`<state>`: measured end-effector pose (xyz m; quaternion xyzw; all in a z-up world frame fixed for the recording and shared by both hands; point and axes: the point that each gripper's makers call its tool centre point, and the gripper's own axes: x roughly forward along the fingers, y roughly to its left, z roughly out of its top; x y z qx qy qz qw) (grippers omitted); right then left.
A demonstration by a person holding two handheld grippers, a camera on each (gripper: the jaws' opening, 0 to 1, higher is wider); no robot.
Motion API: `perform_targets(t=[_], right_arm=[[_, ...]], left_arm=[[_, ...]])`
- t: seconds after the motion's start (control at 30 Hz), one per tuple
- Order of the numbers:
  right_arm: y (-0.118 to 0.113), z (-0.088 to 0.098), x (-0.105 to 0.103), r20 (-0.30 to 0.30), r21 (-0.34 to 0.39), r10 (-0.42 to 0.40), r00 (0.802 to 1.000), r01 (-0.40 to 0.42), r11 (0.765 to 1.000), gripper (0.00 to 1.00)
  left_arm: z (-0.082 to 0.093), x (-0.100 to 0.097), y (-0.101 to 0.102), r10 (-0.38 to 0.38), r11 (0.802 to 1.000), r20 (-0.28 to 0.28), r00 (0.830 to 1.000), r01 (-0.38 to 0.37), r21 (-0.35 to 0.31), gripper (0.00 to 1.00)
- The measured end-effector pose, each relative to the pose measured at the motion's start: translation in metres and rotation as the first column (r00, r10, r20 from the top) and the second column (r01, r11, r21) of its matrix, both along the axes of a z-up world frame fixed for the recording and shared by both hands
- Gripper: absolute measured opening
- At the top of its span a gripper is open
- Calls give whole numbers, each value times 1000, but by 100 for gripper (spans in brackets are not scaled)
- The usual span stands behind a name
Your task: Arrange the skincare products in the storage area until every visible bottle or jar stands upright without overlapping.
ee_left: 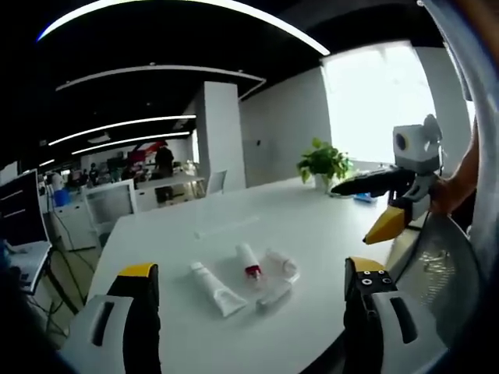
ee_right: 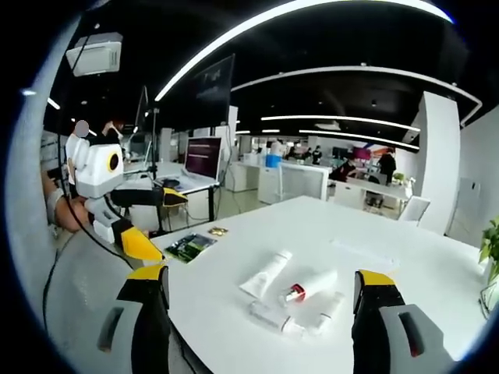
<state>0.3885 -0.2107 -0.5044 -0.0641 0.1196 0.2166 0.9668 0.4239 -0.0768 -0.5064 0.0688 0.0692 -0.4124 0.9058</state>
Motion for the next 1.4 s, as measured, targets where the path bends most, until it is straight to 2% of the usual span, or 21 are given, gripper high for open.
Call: perform_targets(t=[0.37,0.5,0.63,0.73,0.9,1.13,1.23,1.27,1.3,1.37,1.4], right_arm=[[-11,0,7,-35,62,-40,999,42,997,96],[-11,2,13,-34,45,-32,999,33,998,96],[-13,7,27,-22,29,-23,1000,23,999,96],[-18,14,38,-2,24,-30,1000,30,999,97],[-25,24,56,12,21,-42,999,42,999,94],[-38,37,84,28,-80,-67,997,69,994,93],[-40,38,98,8,-78,-58,998,58,995,99],[-41,32,98,-45,-69,-64,997,61,996,100],[-43,37,106,-24,-63,-78,997,76,995,100],[-42,36,113,-53,-22,-77,996,76,997,100],[-43,36,117,-58,-23,-81,995,80,997,100]], left_arm=[[0,4,3,18,1000,16,1000,-18,16,96],[0,5,4,24,1000,21,999,-25,19,96],[-3,7,8,47,998,31,998,-49,51,93],[-3,11,13,75,996,35,997,-77,47,93],[-3,9,12,66,996,35,997,-67,52,90],[-2,8,12,58,997,39,998,-60,54,86],[-3,8,13,60,997,35,998,-62,55,84],[-2,8,13,61,997,39,997,-63,53,84],[-1,8,13,63,997,43,997,-65,52,84],[-2,9,14,67,996,44,997,-70,53,83],[-2,9,14,70,996,48,996,-72,57,83]])
